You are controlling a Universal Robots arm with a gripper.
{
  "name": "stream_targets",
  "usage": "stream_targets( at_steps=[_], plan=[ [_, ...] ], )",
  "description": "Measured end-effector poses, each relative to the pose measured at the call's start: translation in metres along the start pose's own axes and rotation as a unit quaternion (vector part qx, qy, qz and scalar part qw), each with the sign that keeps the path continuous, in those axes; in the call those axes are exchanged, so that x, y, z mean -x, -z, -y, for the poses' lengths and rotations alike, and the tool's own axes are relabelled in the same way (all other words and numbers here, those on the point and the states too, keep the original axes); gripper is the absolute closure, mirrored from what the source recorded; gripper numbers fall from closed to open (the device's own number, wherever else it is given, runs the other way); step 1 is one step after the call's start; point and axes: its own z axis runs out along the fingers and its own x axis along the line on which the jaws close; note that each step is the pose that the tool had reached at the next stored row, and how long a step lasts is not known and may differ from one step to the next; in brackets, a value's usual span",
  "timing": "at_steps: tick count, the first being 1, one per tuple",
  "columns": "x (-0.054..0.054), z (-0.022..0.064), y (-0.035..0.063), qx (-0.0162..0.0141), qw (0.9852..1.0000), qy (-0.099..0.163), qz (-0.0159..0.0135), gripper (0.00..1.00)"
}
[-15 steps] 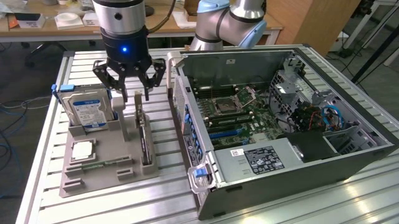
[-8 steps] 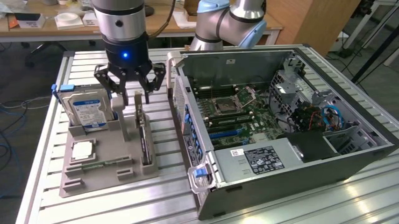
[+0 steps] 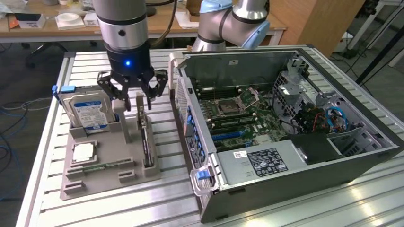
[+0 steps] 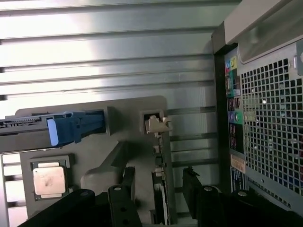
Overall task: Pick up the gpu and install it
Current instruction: 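Pick up the gpu and move the gpu toward the slot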
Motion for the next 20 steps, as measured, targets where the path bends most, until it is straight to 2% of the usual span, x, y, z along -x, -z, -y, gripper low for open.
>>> stream_targets(
  at_steps=[3,7,15,20],
  plan=[
    [0.001,0.0076,-0.0005,-0.0018,1.0,0.0,-0.001,0.47],
    [0.003,0.0139,-0.0013,-0.0047,1.0,0.0,-0.0044,0.47],
    [0.005,0.034,-0.0053,-0.0049,1.0,0.0,-0.0053,0.47],
    [0.006,0.0366,-0.0145,-0.0049,1.0,0.0,-0.0052,0.47]
  ],
)
